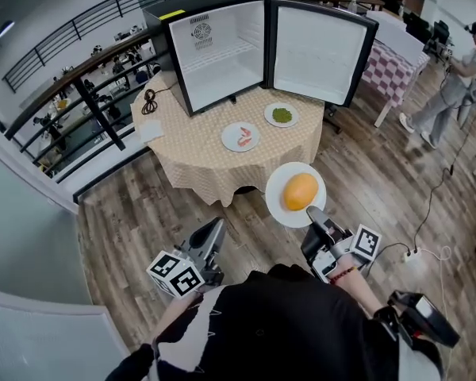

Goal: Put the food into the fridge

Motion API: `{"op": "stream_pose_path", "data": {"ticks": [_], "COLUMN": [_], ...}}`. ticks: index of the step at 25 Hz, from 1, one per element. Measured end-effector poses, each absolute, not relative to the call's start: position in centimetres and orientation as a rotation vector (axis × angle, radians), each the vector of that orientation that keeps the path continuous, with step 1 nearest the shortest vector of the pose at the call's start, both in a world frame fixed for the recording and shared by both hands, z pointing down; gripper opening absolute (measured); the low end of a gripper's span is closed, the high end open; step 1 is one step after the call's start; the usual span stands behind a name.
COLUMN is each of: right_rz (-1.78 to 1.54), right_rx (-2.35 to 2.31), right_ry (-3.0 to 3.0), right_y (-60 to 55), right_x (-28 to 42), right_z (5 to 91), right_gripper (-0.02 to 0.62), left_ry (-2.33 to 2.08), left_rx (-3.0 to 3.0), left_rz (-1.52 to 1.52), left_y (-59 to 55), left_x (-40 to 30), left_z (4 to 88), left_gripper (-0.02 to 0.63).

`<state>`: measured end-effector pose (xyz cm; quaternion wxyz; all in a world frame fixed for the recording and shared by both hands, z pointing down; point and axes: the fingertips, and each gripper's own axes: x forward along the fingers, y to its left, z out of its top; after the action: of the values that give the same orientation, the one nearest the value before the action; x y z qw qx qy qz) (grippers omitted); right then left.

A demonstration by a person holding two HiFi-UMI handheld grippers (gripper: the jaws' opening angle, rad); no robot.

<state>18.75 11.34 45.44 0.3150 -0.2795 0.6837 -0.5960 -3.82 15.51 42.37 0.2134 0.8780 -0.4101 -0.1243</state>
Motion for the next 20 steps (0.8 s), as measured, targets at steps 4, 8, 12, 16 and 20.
{"op": "stream_pose_path", "data": {"ticks": [4,8,12,16,20], "right_rz": [-1.598,-1.611,-1.632,-1.636,-1.657], "right_rx": [-0.75,-0.727,-0.679,-0.644,-0.602], "right_ry": [1.785,1.788,1.801,1.83,1.865], "right_y": [10.3,7.1,2.1,-3.5,-8.9], "right_x": [19.1,18.2,16.9,16.2,15.8], "right_z": [46.0,46.2,45.9,45.2,44.5], "right_gripper": [0.029,0.029,0.029,0.029,0.028], "left_ry": [-1.126,-1.147,-1.208,-1.254,-1.285], "left_rx": [2.424,2.414,2.422,2.429,2.433], "left_rz": [-0.366,-0.368,-0.379,-0.374,-0.365], "left_y": [15.0,12.8,9.2,4.7,-0.5], "left_x": [-3.4,-4.0,-4.9,-5.0,-4.1], "left_z": [42.8,43.1,42.3,41.7,40.6], "left_gripper": [0.014,0.014,0.014,0.014,0.014]}}
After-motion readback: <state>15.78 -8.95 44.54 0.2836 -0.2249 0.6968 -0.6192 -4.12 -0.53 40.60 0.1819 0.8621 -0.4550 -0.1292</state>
